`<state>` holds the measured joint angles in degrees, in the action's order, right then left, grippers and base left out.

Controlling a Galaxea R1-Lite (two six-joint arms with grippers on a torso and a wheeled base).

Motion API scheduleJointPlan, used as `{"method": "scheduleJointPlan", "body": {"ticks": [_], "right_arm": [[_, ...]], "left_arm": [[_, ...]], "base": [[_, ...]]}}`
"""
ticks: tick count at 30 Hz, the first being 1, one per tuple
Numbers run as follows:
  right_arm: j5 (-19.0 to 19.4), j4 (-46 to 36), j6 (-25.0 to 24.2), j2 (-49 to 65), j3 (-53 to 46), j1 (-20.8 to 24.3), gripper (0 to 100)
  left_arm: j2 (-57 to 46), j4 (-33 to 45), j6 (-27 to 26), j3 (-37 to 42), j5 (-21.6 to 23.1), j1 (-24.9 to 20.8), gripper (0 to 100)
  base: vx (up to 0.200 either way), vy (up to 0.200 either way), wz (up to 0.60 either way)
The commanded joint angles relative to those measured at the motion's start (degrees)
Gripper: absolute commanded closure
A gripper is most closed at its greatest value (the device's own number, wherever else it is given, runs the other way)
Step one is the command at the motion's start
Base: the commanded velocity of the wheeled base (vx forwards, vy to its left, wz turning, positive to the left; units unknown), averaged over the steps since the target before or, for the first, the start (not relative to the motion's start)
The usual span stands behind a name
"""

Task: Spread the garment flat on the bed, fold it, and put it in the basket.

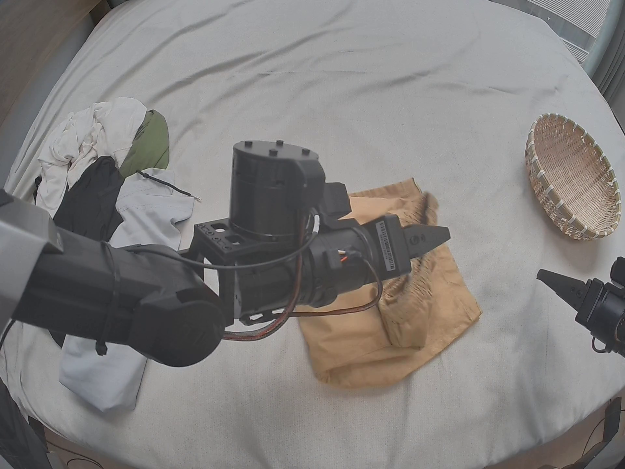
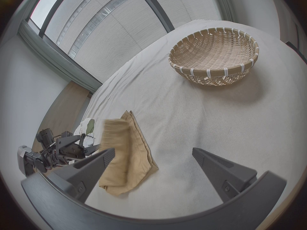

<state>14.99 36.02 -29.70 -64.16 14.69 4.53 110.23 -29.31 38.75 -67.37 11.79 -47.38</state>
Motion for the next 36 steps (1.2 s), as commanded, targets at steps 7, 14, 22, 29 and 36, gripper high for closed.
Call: {"method": "scheduleJointPlan", "body": {"ticks": [7,14,22,29,36], "right_arm": [[1.7,0.5,-1.2,-4.0,-0.7,2.8,0],[1.6,3.7,-4.0,-8.5,-1.0,8.3,0],[1.7,4.7,-5.4,-13.4,-0.8,10.1,0],[1.6,8.7,-5.4,-19.4,-1.0,10.8,0],[1.6,13.3,-5.4,-25.0,-0.8,12.0,0]], "left_arm": [[-8.9,-0.4,-0.2,9.6,-1.0,2.7,0],[-21.1,-0.3,0.2,19.8,-1.1,5.5,0],[-30.1,-0.4,0.1,30.5,-1.1,10.2,0],[-34.9,-0.4,0.4,35.4,-1.0,11.9,0],[-37.4,-0.2,0.4,36.4,-0.8,13.8,0]], "base": [[0.0,0.0,0.0],[0.0,0.0,0.0],[0.0,0.0,0.0],[0.0,0.0,0.0],[0.0,0.0,0.0]]}}
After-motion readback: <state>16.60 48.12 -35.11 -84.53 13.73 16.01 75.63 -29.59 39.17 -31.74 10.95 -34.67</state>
